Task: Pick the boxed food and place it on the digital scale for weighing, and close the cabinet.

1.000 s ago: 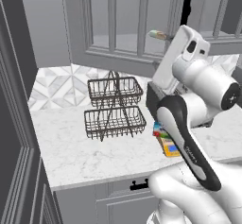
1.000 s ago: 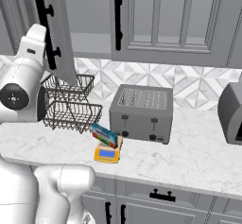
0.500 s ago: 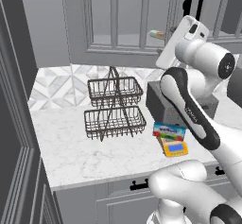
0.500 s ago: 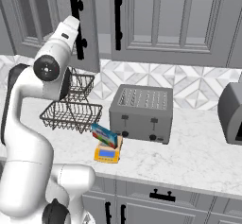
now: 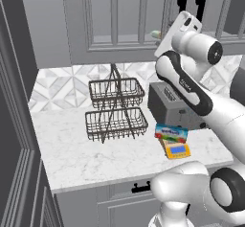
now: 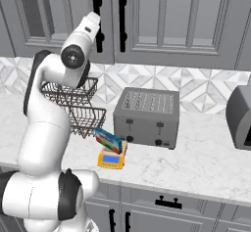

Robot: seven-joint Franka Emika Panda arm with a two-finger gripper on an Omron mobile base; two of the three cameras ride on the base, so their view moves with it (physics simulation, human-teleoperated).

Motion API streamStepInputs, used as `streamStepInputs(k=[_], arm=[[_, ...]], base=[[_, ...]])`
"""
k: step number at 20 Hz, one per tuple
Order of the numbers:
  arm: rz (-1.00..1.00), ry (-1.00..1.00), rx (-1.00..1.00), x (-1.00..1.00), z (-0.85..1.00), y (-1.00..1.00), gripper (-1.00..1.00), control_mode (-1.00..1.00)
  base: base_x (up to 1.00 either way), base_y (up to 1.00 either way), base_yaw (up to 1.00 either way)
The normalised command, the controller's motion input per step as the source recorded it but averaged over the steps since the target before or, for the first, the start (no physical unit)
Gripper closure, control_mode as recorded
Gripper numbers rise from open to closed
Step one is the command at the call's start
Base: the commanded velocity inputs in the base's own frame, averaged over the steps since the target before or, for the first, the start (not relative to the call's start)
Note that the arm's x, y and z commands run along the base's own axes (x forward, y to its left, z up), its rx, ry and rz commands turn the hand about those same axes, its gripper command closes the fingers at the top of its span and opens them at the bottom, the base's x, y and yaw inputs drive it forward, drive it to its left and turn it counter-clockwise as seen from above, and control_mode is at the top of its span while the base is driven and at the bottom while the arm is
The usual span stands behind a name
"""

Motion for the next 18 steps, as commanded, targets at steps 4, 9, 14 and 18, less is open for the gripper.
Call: streamStepInputs(k=[4,9,14,18], arm=[[0.0,0.0,-0.01,1.0,-0.43,0.17,-1.0,-1.0],[-0.01,0.0,-0.01,1.0,-0.44,0.21,-1.0,-1.0],[-0.03,0.06,-0.02,0.79,-0.28,0.29,-1.0,-1.0],[0.0,0.26,0.0,0.0,0.1,-0.06,-1.0,-1.0]], base=[[0.0,0.0,0.0],[0.0,0.0,0.0],[0.0,0.0,0.0],[0.0,0.0,0.0]])
